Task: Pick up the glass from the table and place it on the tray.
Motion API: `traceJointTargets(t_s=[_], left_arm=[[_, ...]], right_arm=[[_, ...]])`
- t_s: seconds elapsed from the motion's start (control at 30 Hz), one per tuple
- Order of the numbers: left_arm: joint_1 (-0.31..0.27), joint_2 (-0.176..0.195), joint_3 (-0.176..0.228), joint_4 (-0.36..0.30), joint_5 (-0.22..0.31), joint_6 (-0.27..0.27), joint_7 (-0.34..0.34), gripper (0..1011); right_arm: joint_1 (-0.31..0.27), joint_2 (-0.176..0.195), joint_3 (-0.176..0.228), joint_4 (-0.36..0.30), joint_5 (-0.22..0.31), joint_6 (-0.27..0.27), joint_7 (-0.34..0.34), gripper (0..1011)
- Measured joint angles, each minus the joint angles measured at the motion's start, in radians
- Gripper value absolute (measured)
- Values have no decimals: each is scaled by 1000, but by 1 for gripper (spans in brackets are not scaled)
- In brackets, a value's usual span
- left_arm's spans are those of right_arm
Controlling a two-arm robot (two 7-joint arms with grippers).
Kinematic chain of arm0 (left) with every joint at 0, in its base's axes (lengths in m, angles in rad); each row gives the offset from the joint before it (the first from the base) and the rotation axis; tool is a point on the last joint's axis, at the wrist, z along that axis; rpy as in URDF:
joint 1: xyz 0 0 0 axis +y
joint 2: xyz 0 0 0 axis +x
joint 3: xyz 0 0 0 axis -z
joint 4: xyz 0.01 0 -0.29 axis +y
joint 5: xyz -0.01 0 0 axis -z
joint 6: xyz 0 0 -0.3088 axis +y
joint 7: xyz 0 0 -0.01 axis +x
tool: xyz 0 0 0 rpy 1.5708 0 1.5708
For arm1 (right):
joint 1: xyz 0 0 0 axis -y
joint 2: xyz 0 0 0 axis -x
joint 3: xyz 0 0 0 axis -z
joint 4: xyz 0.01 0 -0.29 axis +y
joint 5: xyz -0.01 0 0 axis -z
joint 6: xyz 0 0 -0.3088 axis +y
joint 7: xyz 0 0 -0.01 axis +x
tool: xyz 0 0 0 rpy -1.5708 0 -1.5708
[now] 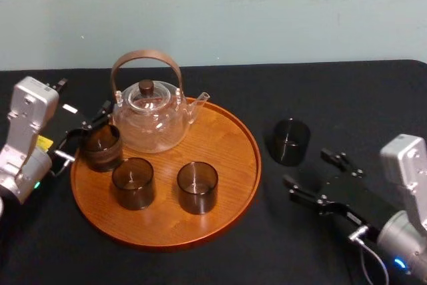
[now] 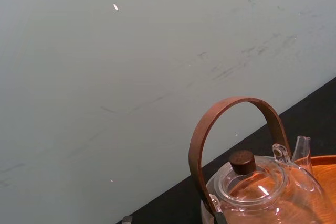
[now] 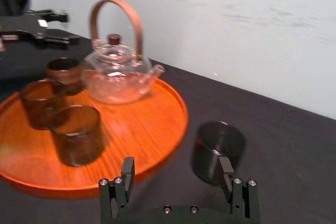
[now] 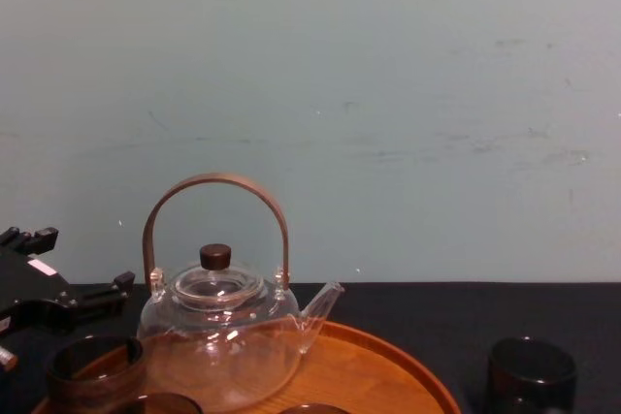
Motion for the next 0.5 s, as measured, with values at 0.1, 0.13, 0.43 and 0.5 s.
traceJointTargets(t_s=[0.1,0.13,0.43,0.5], left_arm=[[0,0,0,0,0,0,0,1001],[0,0,0,0,0,0,0,1001],[0,0,0,0,0,0,0,1001],[0,0,0,0,0,0,0,1001]], right_arm=[[-28,-4,34,-2,7,-5,-9,1002],[-28,-4,34,-2,7,-5,-9,1002],[-27,-35,87,39,30,-7,-9,1002],[-12,-43,92,58,33,-1,-2,1002]])
